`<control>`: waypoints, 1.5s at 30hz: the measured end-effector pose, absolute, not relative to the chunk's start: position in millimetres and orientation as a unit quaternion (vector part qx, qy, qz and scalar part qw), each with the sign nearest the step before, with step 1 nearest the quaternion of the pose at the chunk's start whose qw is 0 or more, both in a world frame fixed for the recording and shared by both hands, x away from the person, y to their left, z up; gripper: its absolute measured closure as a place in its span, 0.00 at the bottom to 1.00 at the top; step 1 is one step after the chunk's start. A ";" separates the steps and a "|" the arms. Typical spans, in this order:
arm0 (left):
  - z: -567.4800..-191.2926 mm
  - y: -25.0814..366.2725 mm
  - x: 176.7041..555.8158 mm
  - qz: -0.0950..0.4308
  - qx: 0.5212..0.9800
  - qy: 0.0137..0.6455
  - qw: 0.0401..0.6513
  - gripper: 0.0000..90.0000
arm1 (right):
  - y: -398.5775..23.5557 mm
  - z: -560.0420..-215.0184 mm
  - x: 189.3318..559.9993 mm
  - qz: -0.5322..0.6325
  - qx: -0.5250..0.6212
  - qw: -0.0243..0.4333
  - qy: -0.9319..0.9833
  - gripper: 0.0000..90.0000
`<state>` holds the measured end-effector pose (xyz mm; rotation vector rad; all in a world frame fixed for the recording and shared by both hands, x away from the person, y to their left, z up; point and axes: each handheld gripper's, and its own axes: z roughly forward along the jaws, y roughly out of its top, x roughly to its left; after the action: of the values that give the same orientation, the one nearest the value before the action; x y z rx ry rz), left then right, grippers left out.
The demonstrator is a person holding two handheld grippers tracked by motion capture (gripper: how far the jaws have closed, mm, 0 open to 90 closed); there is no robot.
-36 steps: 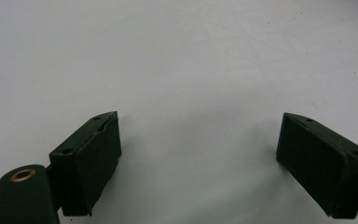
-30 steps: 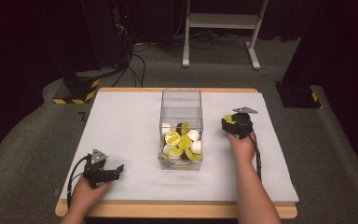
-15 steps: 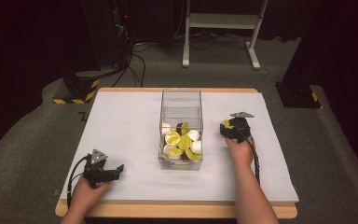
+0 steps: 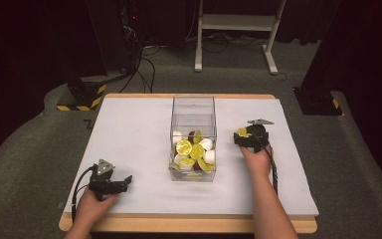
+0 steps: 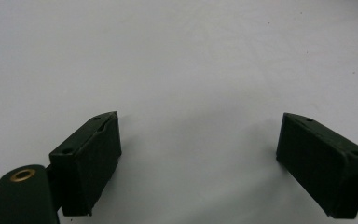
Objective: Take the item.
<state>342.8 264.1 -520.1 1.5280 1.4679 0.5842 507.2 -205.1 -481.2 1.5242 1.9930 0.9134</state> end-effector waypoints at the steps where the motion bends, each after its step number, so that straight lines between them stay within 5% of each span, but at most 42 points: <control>1: -520.1 264.1 342.8 0.237 0.619 0.595 0.455 0.15 | -205.4 -480.1 506.7 0.335 0.555 0.234 0.725 0.22; 45: -520.1 264.3 342.7 0.237 0.620 0.595 0.454 0.15 | -194.7 -454.5 447.3 0.379 0.510 0.253 0.730 0.23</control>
<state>342.7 264.3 -520.1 1.5296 1.4679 0.5840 447.3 -194.7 -454.5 1.3861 1.9840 1.0300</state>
